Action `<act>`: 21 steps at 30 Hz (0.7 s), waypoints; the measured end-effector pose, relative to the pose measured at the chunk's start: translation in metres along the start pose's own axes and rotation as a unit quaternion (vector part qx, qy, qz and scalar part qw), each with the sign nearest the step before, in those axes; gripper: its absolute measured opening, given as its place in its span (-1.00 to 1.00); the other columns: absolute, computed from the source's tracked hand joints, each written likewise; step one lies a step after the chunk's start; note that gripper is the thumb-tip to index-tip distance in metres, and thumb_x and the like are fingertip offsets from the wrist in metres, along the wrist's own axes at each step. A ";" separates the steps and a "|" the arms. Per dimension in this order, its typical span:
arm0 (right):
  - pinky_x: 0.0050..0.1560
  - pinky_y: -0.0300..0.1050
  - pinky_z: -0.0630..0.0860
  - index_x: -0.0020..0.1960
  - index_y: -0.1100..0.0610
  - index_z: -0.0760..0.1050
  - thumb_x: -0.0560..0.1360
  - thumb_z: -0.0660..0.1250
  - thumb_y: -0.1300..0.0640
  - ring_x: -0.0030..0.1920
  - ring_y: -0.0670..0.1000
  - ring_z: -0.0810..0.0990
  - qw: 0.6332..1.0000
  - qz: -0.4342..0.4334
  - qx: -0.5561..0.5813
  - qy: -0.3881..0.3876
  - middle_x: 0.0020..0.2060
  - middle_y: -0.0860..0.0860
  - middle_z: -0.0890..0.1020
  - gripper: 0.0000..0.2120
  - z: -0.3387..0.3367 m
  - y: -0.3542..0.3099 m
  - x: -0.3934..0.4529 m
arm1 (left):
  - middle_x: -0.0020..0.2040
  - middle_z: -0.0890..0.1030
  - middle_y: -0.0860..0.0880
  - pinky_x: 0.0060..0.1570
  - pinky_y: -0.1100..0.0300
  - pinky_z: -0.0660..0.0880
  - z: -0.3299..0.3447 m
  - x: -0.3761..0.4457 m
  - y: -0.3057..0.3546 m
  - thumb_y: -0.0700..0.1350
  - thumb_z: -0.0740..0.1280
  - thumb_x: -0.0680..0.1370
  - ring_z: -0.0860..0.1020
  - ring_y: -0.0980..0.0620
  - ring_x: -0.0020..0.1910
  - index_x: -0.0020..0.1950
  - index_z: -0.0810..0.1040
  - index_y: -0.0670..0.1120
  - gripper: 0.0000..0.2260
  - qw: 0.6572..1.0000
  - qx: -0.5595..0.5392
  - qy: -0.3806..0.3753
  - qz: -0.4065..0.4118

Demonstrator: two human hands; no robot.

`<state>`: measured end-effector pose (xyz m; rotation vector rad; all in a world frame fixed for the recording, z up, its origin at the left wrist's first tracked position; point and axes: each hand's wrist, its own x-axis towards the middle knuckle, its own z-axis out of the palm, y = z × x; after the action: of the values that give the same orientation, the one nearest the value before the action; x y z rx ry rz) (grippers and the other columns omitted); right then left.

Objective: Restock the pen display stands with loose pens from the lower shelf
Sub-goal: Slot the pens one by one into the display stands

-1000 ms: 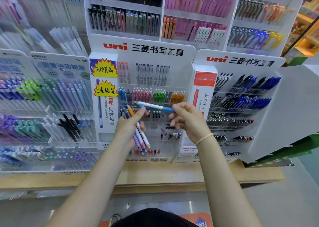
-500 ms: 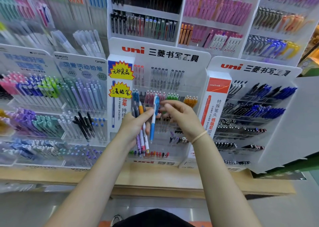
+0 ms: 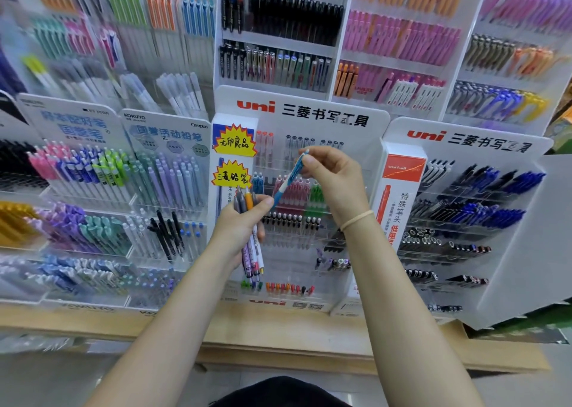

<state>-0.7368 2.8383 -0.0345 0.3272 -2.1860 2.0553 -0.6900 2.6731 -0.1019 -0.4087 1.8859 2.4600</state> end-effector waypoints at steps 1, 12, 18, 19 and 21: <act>-0.05 -0.22 0.59 0.04 0.18 0.60 0.56 0.36 0.30 -0.16 -0.10 0.66 1.000 -0.016 -0.002 0.009 -0.14 0.04 0.68 -0.90 0.003 -0.003 0.003 | -0.25 0.64 0.01 -0.39 0.18 0.46 -0.001 0.001 0.002 -0.11 0.44 0.57 0.41 0.05 -0.53 -0.01 0.62 -0.08 -0.94 1.000 -0.002 0.005 0.002; 0.10 0.00 0.63 0.08 0.09 0.63 0.55 0.39 0.24 0.01 0.03 0.67 0.995 -0.060 -0.070 0.034 -0.05 0.05 0.70 -0.86 0.024 0.005 0.020 | -0.31 0.61 0.01 -0.47 0.22 0.42 -0.014 0.009 0.006 -0.14 0.44 0.57 0.41 0.07 -0.53 -0.02 0.60 -0.09 -0.95 1.000 -0.018 0.005 -0.018; 0.08 -0.10 0.62 0.06 0.08 0.63 0.55 0.39 0.25 0.01 0.02 0.66 0.994 -0.081 -0.061 0.042 -0.06 0.04 0.69 -0.87 0.023 0.000 0.031 | -0.25 0.59 -0.05 -0.47 0.22 0.41 -0.020 0.022 0.006 -0.13 0.42 0.58 0.40 0.07 -0.55 0.01 0.60 -0.13 -0.92 0.999 -0.011 -0.013 -0.027; 0.08 -0.11 0.62 0.07 0.11 0.63 0.54 0.39 0.25 0.00 -0.01 0.66 0.994 -0.076 -0.079 0.029 -0.07 0.02 0.69 -0.87 0.026 0.003 0.032 | -0.26 0.59 -0.04 -0.48 0.23 0.40 -0.020 0.024 0.006 -0.13 0.42 0.58 0.40 0.07 -0.55 0.03 0.60 -0.14 -0.90 0.999 -0.015 -0.017 -0.030; 0.09 -0.12 0.62 0.08 0.16 0.64 0.53 0.40 0.25 -0.02 -0.06 0.66 0.991 -0.061 -0.122 0.005 -0.08 -0.01 0.69 -0.86 0.033 0.014 0.032 | -0.27 0.59 -0.05 -0.49 0.23 0.38 -0.018 0.027 0.006 -0.13 0.42 0.58 0.39 0.06 -0.56 0.01 0.60 -0.15 -0.90 0.999 -0.016 -0.028 -0.033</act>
<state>-0.7692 2.8040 -0.0425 0.4110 -2.3154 1.7019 -0.7137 2.6502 -0.1062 -0.3912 1.7847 2.4352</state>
